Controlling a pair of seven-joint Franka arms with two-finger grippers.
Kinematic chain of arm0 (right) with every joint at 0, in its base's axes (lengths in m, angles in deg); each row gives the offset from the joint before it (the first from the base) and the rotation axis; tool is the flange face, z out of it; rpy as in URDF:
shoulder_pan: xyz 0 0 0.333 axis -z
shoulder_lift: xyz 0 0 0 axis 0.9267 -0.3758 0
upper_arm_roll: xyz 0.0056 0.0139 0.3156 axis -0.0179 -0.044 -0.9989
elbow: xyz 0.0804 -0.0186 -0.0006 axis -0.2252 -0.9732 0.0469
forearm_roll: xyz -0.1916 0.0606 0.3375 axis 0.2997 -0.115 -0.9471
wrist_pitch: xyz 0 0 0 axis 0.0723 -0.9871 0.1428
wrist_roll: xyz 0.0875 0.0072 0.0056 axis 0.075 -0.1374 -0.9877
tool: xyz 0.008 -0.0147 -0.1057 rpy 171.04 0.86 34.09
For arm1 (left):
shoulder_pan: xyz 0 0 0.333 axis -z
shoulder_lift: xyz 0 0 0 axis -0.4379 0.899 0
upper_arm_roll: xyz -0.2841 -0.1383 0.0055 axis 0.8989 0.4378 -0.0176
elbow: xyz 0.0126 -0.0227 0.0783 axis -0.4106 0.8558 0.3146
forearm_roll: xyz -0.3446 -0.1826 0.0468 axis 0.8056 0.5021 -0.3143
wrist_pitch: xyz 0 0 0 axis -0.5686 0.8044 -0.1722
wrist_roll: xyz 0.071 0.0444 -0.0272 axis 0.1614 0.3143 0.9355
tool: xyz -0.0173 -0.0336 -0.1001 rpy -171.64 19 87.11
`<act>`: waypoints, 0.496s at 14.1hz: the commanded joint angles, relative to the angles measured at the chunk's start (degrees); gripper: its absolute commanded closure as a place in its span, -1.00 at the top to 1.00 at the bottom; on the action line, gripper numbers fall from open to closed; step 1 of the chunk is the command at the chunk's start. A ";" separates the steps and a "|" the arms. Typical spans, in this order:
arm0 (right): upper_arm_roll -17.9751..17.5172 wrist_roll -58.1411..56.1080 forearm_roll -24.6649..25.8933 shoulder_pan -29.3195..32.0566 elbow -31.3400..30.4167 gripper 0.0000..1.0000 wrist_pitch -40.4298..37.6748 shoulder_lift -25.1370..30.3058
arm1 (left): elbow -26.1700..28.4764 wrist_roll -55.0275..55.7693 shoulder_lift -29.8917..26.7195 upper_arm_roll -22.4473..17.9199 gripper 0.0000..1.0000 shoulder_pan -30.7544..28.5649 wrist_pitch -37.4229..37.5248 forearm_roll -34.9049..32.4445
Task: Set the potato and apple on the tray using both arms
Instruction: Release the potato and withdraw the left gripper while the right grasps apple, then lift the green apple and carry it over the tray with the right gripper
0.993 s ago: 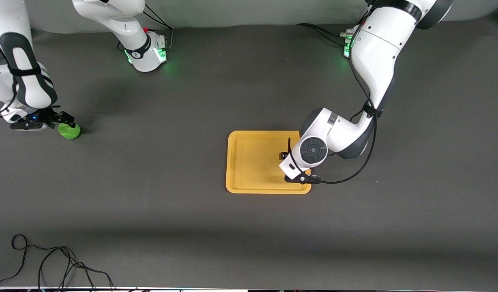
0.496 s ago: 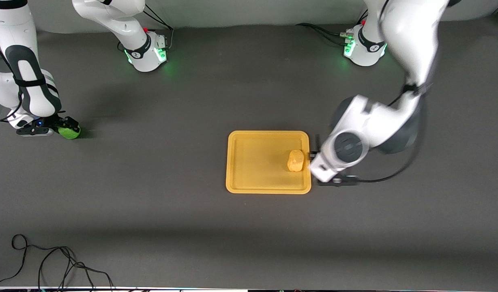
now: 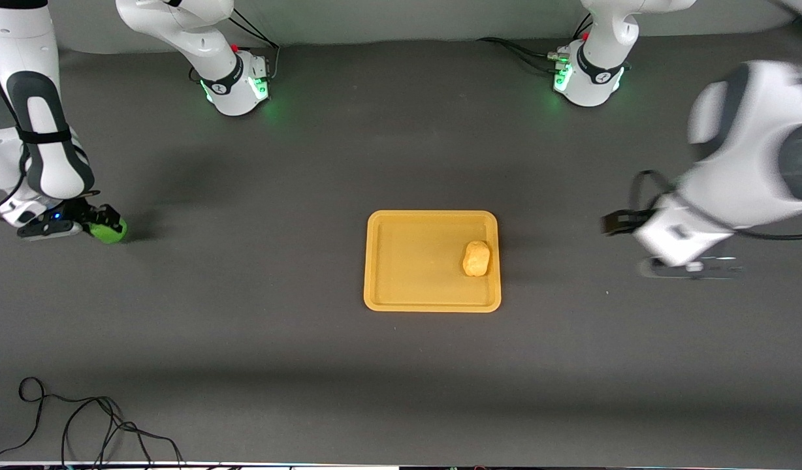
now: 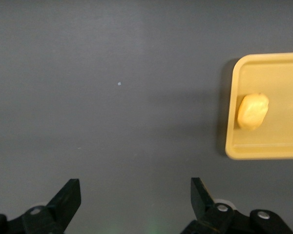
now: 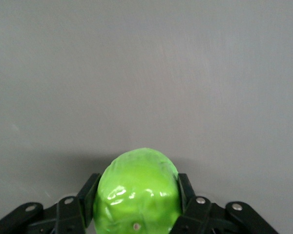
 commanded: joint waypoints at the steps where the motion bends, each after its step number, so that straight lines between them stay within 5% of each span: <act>1: 1.64 4.64 6.23 -0.54 8.96 -0.39 -9.15 1.08 | 1.24 -5.33 -4.26 0.41 1.00 -4.25 3.06 1.65; 4: 0.67 20.28 21.26 -0.80 26.43 -0.39 -28.72 0.65 | 4.59 -5.16 -8.83 0.32 1.00 -6.70 -1.15 1.29; 7: 0.93 27.68 23.58 -7.90 38.68 -0.39 -40.63 0.21 | 16.22 -5.50 -16.28 0.32 0.99 -7.68 -13.48 1.55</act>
